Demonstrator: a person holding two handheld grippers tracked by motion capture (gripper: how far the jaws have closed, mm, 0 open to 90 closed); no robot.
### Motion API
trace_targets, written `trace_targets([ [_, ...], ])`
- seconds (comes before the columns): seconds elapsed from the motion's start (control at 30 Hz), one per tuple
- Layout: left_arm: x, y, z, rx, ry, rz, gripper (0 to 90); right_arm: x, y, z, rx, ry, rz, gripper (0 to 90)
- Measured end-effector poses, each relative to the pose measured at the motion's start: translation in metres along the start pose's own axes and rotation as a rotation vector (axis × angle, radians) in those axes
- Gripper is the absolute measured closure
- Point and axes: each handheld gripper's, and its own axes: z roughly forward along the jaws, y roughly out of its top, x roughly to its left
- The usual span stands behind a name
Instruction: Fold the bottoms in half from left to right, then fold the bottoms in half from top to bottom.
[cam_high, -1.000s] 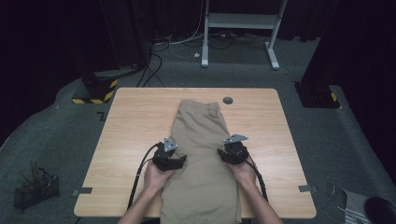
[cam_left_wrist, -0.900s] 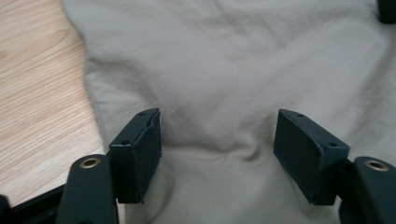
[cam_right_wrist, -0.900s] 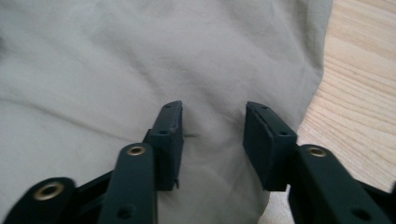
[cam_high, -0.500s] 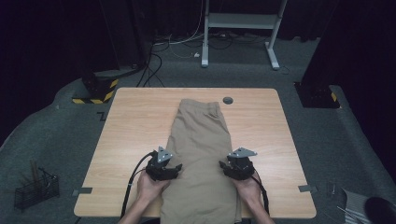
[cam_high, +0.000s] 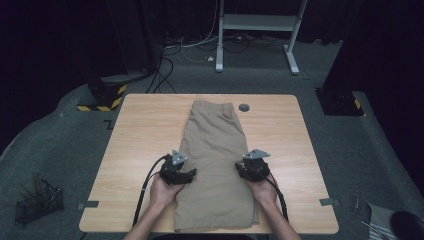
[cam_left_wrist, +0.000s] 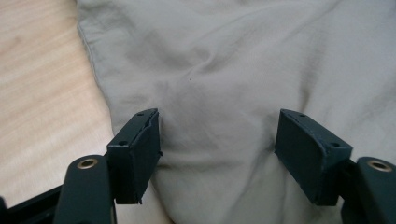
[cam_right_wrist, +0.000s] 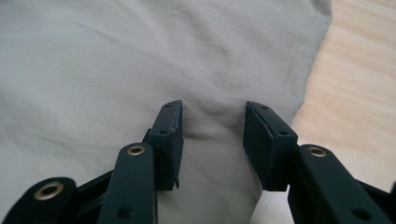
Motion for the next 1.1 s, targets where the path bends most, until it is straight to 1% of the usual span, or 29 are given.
trace_targets([
  [0.03, 0.002, 0.002, 0.000, 0.005, 0.006, 0.000, 30.9, -0.002, 0.003, 0.002, 0.010, -0.005, 0.006, 56.5],
  [0.07, 0.002, 0.003, -0.003, -0.003, 0.007, -0.008, 31.0, -0.003, 0.005, 0.002, 0.017, -0.008, 0.019, 55.5],
  [0.13, -0.001, 0.001, -0.014, -0.039, 0.000, -0.009, 32.2, -0.002, 0.005, -0.006, -0.009, 0.017, 0.044, 54.9],
  [0.17, -0.003, -0.002, -0.021, -0.050, -0.020, -0.018, 32.5, 0.000, 0.003, -0.012, -0.030, 0.033, 0.053, 54.9],
  [0.2, -0.005, -0.005, -0.026, -0.051, -0.033, -0.021, 32.4, 0.004, 0.001, -0.019, -0.043, 0.050, 0.053, 54.8],
  [0.23, -0.008, -0.008, -0.030, -0.049, -0.042, -0.025, 32.1, 0.007, -0.001, -0.023, -0.045, 0.058, 0.044, 54.5],
  [0.27, -0.010, -0.012, -0.032, -0.046, -0.051, -0.027, 31.7, 0.011, -0.004, -0.026, -0.040, 0.066, 0.038, 54.2],
  [0.3, -0.013, -0.015, -0.033, -0.043, -0.056, -0.021, 31.5, 0.014, -0.006, -0.027, -0.034, 0.072, 0.031, 53.7],
  [0.33, -0.015, -0.019, -0.033, -0.035, -0.051, -0.009, 31.4, 0.016, -0.008, -0.027, -0.028, 0.074, 0.023, 53.2],
  [0.4, -0.017, -0.025, -0.028, -0.012, -0.037, 0.004, 31.3, 0.020, -0.012, -0.026, -0.017, 0.056, 0.008, 52.3],
  [0.43, -0.017, -0.026, -0.025, -0.007, -0.035, 0.000, 30.9, 0.020, -0.014, -0.024, -0.014, 0.053, 0.010, 51.7],
  [0.47, -0.017, -0.027, -0.024, -0.017, -0.032, -0.004, 30.0, 0.019, -0.016, -0.022, -0.002, 0.052, 0.020, 51.2],
  [0.5, -0.016, -0.025, -0.022, -0.016, -0.018, 0.001, 30.0, 0.018, -0.017, -0.020, 0.005, 0.051, 0.024, 50.7],
  [0.53, -0.016, -0.024, -0.020, -0.018, -0.008, 0.011, 29.3, 0.017, -0.017, -0.018, 0.000, 0.043, 0.020, 50.3],
  [0.57, -0.015, -0.022, -0.018, -0.022, -0.005, 0.007, 29.0, 0.016, -0.017, -0.017, -0.006, 0.033, 0.019, 50.4],
  [0.6, -0.013, -0.021, -0.015, -0.023, -0.008, -0.008, 28.9, 0.014, -0.017, -0.015, -0.011, 0.026, 0.019, 50.2],
  [0.63, -0.011, -0.018, -0.013, -0.022, -0.004, -0.008, 28.6, 0.011, -0.016, -0.014, -0.016, 0.025, 0.014, 50.1],
  [0.7, -0.007, -0.013, -0.009, -0.009, -0.001, -0.009, 27.8, 0.007, -0.013, -0.010, -0.019, 0.022, 0.019, 50.5],
  [0.87, 0.001, -0.001, 0.002, -0.001, 0.000, -0.020, 26.5, -0.002, -0.003, 0.000, -0.008, 0.014, 0.032, 49.7],
  [0.93, 0.003, -0.001, 0.002, 0.002, -0.004, -0.023, 27.2, -0.002, -0.001, 0.001, 0.000, 0.014, 0.036, 44.9],
  [1.0, 0.004, -0.002, -0.001, 0.007, -0.005, -0.042, 28.1, -0.001, -0.002, -0.003, 0.005, 0.017, 0.058, 42.3],
  [1.07, 0.004, -0.003, -0.006, 0.016, -0.011, -0.058, 28.6, -0.001, -0.006, -0.009, -0.004, 0.030, 0.085, 40.7],
  [1.1, 0.005, -0.003, -0.009, 0.016, -0.010, -0.058, 28.8, -0.001, -0.008, -0.012, -0.008, 0.033, 0.093, 40.0],
])
